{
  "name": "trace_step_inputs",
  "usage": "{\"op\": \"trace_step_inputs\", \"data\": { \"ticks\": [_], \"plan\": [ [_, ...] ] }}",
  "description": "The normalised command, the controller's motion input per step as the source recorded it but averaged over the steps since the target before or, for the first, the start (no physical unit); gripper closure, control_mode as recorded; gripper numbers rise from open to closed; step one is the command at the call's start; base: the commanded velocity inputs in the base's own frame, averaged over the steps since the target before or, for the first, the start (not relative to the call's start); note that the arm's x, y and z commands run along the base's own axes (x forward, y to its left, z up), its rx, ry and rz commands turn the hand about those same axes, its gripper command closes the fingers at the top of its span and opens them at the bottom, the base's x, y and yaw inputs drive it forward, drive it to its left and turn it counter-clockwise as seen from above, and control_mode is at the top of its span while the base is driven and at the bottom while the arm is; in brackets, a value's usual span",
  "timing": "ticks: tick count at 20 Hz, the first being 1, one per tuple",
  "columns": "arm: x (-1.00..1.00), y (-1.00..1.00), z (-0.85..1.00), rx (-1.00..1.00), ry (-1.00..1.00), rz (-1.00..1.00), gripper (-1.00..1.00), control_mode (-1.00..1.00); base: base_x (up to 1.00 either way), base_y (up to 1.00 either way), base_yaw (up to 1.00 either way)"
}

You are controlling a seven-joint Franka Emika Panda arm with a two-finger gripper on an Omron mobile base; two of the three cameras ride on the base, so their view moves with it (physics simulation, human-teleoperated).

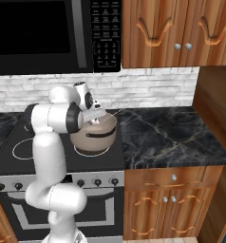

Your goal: Open the cabinet and move the ladle to the pot. Then close the cabinet.

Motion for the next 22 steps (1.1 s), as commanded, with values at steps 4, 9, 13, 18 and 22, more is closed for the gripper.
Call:
{"op": "trace_step_inputs", "data": {
  "ticks": [4, 9, 13, 18, 22],
  "plan": [
    [-0.48, 0.00, 0.00, 0.00, 0.00, 0.00, -1.00, -1.00, 0.00, 0.00, 0.00],
    [-0.30, -0.15, 0.01, 0.00, 0.00, 0.00, -1.00, -1.00, 0.00, 0.00, 0.00],
    [-0.24, -0.20, 0.06, 0.00, -0.07, 0.00, -1.00, -1.00, 0.00, 0.00, 0.00],
    [-0.46, -0.09, 0.30, 0.00, -0.13, 0.00, -1.00, -1.00, 0.00, 0.00, 0.00],
    [-0.50, -0.02, 0.33, 0.00, -0.12, 0.00, -1.00, -1.00, 0.00, 0.00, 0.00]
  ]
}}
